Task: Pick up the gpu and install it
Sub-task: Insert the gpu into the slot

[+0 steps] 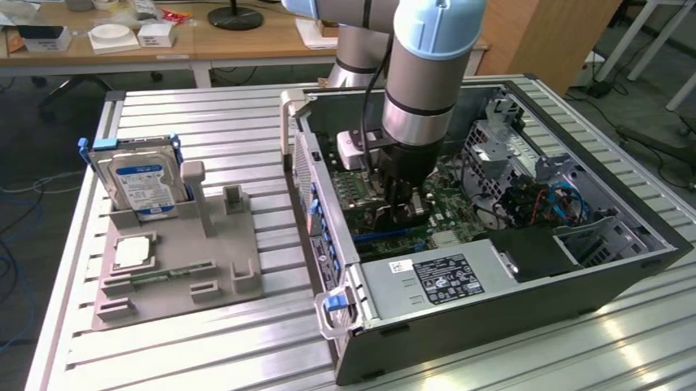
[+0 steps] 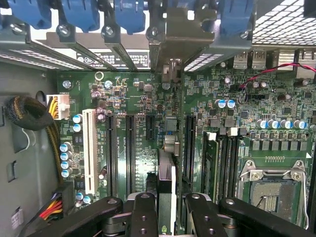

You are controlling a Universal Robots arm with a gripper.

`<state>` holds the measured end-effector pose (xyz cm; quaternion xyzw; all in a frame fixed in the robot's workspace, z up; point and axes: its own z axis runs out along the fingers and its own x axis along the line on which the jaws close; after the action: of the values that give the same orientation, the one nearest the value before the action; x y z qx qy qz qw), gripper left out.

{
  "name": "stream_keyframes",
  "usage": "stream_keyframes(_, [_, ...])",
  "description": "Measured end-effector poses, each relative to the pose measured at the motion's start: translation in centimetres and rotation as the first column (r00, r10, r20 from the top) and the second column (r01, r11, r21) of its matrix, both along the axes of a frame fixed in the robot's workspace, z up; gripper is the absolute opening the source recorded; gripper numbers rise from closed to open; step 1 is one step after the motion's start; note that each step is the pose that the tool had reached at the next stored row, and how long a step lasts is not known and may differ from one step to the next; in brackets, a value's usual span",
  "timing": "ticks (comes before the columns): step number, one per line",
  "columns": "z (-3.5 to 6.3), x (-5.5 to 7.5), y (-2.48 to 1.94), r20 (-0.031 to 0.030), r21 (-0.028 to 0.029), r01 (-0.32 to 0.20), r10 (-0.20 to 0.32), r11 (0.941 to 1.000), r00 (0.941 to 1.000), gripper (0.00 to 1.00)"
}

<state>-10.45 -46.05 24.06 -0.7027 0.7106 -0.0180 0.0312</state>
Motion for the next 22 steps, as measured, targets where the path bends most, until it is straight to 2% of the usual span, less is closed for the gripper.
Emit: stream_keyframes(22, [-0.28,-0.05,0.0,-0.0004,0.0,0.0,0.0,1.0,1.0,0.27])
